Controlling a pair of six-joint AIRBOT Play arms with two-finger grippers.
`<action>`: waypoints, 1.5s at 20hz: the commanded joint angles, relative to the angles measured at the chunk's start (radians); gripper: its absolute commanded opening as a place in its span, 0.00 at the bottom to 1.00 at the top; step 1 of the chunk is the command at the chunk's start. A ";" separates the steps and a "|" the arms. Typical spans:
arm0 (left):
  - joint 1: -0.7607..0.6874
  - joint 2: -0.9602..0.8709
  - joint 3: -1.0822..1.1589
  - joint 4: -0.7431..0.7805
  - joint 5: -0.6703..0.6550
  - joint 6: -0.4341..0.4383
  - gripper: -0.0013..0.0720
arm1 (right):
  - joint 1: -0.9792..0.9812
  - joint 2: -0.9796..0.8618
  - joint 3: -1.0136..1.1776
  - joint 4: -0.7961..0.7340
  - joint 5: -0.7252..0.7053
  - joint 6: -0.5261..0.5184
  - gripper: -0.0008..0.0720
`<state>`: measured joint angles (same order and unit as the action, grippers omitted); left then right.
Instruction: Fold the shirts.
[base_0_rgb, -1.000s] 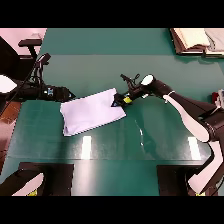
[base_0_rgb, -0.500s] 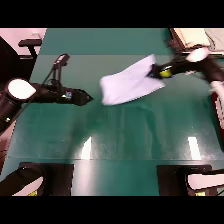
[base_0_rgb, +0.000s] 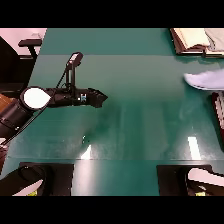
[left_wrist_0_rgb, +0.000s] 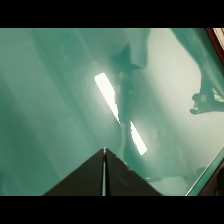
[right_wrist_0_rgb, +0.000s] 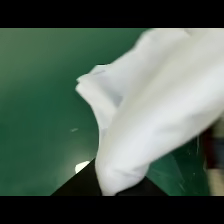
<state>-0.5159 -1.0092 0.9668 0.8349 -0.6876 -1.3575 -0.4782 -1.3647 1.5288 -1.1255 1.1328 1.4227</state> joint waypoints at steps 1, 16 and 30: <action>-0.010 0.000 0.001 -0.001 0.051 -0.004 0.05 | -0.159 0.014 0.001 0.009 -0.072 0.000 0.03; -0.010 0.000 0.001 -0.001 0.044 -0.003 0.05 | -0.184 0.017 0.359 -0.194 0.022 -0.080 0.03; -0.010 0.000 0.001 0.003 0.025 0.005 0.05 | -0.573 0.286 -0.138 -0.343 0.110 -0.133 0.91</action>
<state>-0.5255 -1.0092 0.9668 0.8368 -0.6628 -1.3560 -0.9478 -1.1263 1.4734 -1.4475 1.2312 1.3014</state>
